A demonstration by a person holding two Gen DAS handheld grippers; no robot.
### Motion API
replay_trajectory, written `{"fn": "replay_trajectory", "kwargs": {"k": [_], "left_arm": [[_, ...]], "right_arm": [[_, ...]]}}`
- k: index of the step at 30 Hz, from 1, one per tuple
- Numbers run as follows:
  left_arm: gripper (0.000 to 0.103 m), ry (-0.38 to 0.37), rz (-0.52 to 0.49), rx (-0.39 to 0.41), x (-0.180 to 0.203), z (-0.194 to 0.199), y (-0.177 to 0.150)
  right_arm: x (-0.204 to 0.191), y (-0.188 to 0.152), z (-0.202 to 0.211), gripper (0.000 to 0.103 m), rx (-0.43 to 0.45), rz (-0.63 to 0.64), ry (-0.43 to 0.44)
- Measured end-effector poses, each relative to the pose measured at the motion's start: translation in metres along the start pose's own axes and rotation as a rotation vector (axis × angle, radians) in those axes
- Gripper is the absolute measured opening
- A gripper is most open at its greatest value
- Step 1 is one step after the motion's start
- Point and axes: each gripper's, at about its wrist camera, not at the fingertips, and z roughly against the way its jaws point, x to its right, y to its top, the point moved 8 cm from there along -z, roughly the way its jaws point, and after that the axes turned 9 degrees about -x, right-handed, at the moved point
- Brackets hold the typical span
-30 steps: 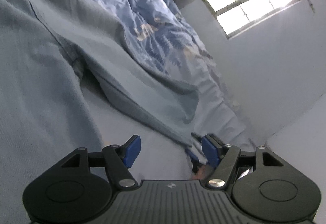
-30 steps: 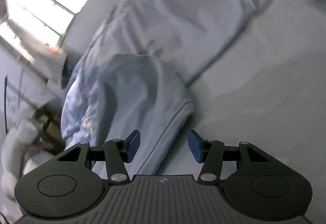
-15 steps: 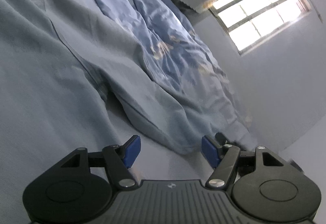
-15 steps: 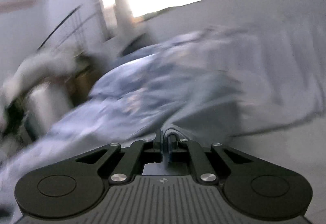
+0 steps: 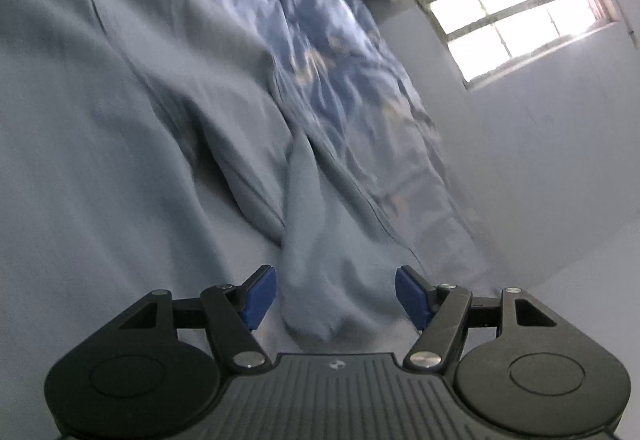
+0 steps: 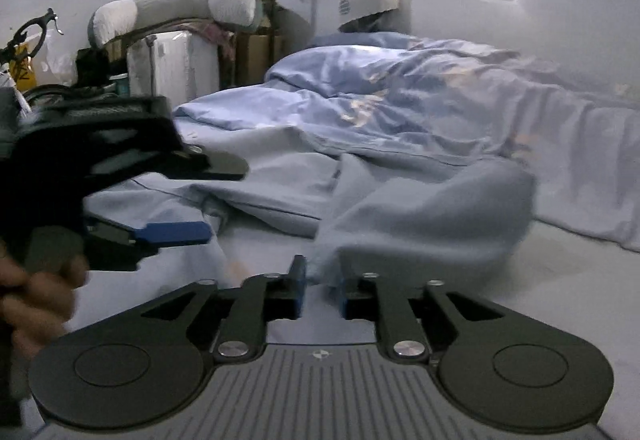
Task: Fold clothes
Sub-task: 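Open the right tool while the left tool moves to the trouser hem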
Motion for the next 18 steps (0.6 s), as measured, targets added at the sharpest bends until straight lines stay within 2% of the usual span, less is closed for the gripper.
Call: {"fn": "replay_trajectory", "kwargs": {"k": [1, 3, 6, 11, 15, 18], "left_arm": [[0.065, -0.014, 0.017, -0.014, 0.0, -0.004, -0.003], [0.065, -0.033, 0.044, -0.035, -0.001, -0.013, -0.009], [0.065, -0.051, 0.083, -0.066, -0.004, -0.03, -0.015], [0.065, -0.015, 0.132, -0.093, -0.016, -0.061, -0.022], [0.067, 0.003, 0.095, -0.057, -0.01, -0.077, -0.02], [0.073, 0.032, 0.06, -0.04, -0.001, -0.087, -0.022]], "right_arm": [[0.005, -0.003, 0.009, 0.04, 0.007, -0.024, -0.025], [0.017, -0.009, 0.028, 0.04, 0.022, -0.077, -0.073], [0.032, -0.02, 0.042, 0.04, 0.038, -0.184, -0.078], [0.047, -0.037, 0.043, 0.04, 0.032, -0.233, -0.082], [0.062, -0.045, 0.045, 0.04, 0.019, -0.215, -0.1], [0.077, -0.049, 0.048, 0.041, 0.012, -0.217, -0.127]]}}
